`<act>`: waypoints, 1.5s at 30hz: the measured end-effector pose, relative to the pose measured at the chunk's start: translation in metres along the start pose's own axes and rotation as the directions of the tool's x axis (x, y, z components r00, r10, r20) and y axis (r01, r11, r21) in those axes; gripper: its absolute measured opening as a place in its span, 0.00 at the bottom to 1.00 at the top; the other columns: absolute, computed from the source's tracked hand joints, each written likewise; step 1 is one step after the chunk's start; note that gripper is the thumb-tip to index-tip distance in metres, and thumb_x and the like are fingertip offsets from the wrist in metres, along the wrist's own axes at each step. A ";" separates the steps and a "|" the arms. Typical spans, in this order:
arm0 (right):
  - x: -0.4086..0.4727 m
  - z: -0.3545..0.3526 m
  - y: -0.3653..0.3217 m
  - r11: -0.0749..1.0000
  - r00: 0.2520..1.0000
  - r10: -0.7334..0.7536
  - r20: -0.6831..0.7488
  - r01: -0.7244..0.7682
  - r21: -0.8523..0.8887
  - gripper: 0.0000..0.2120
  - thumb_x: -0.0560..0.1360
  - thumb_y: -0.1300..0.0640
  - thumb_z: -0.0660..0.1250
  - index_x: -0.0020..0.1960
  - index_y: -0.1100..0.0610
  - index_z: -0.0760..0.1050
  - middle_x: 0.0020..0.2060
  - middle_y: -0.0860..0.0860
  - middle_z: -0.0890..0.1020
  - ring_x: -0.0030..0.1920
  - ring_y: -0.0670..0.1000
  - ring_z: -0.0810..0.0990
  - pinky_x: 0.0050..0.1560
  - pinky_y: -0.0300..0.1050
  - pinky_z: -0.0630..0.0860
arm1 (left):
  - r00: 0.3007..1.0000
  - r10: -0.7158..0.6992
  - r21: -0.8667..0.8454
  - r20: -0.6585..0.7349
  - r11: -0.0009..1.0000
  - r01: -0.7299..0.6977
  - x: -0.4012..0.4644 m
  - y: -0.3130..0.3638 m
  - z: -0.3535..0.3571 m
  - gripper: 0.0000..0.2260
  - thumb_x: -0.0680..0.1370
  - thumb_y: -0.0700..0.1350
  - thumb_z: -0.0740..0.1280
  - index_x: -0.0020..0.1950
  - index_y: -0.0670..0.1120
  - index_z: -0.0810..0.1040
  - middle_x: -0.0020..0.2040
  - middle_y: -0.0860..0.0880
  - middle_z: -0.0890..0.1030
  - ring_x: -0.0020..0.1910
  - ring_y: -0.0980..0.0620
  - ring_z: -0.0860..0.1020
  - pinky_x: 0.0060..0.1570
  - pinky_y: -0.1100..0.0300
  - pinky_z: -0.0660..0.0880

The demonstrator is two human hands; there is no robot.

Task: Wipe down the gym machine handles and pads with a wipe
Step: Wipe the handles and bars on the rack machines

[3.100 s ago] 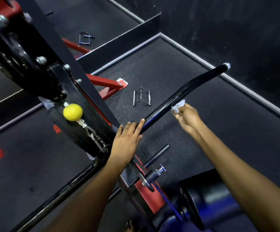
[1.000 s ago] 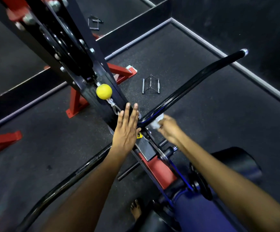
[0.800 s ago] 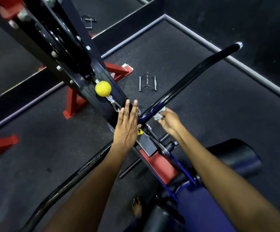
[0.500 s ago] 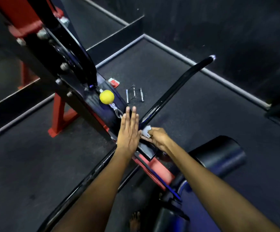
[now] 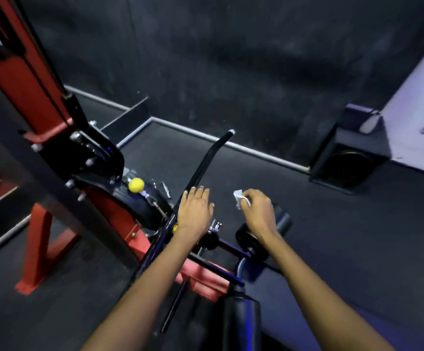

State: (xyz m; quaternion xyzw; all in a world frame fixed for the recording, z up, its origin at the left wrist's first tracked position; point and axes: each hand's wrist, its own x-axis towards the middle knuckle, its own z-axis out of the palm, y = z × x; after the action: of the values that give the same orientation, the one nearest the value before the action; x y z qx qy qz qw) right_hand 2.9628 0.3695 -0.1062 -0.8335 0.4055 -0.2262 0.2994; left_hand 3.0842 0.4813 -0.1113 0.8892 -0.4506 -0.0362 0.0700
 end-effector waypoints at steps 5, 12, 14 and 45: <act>-0.059 -0.084 0.007 0.989 0.963 -0.104 -0.248 0.073 -0.131 0.03 0.71 0.65 0.64 0.42 0.62 0.77 0.43 0.57 0.80 0.44 0.61 0.78 0.44 0.53 0.74 | 0.989 0.129 -0.095 -0.073 0.986 -0.135 -0.048 0.052 -0.029 0.23 0.83 0.49 0.55 0.77 0.46 0.60 0.77 0.47 0.63 0.76 0.49 0.58 0.74 0.54 0.50; -0.179 -0.150 0.041 0.982 0.900 -0.094 -0.425 0.013 -0.190 0.03 0.68 0.69 0.66 0.38 0.63 0.76 0.39 0.56 0.78 0.41 0.58 0.78 0.40 0.51 0.72 | 0.950 0.302 -0.123 -0.083 0.943 -0.310 -0.144 0.115 -0.038 0.23 0.83 0.51 0.55 0.77 0.46 0.60 0.77 0.48 0.62 0.77 0.49 0.57 0.74 0.54 0.51; -0.205 -0.166 0.048 0.980 0.893 -0.029 -0.448 -0.063 -0.189 0.04 0.68 0.68 0.65 0.39 0.63 0.78 0.43 0.57 0.79 0.46 0.58 0.79 0.44 0.52 0.74 | 0.923 0.376 -0.113 -0.077 0.917 -0.383 -0.162 0.133 -0.045 0.23 0.83 0.52 0.54 0.77 0.47 0.60 0.77 0.48 0.61 0.77 0.49 0.57 0.75 0.54 0.51; -0.691 -0.301 0.004 0.213 -0.336 0.279 -0.900 -0.892 0.399 0.06 0.74 0.61 0.63 0.43 0.60 0.79 0.51 0.53 0.77 0.59 0.54 0.73 0.55 0.50 0.69 | -0.411 0.898 -0.403 -0.158 -0.438 -0.803 -0.534 0.422 -0.072 0.23 0.83 0.54 0.54 0.76 0.46 0.62 0.77 0.49 0.63 0.77 0.52 0.56 0.74 0.54 0.48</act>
State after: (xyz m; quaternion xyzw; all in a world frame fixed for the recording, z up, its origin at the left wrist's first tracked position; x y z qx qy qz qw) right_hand 2.3806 0.8334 0.0147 -0.1425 0.9180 -0.3273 -0.1729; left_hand 2.4411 0.6721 0.0270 0.0652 -0.9714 -0.1589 0.1641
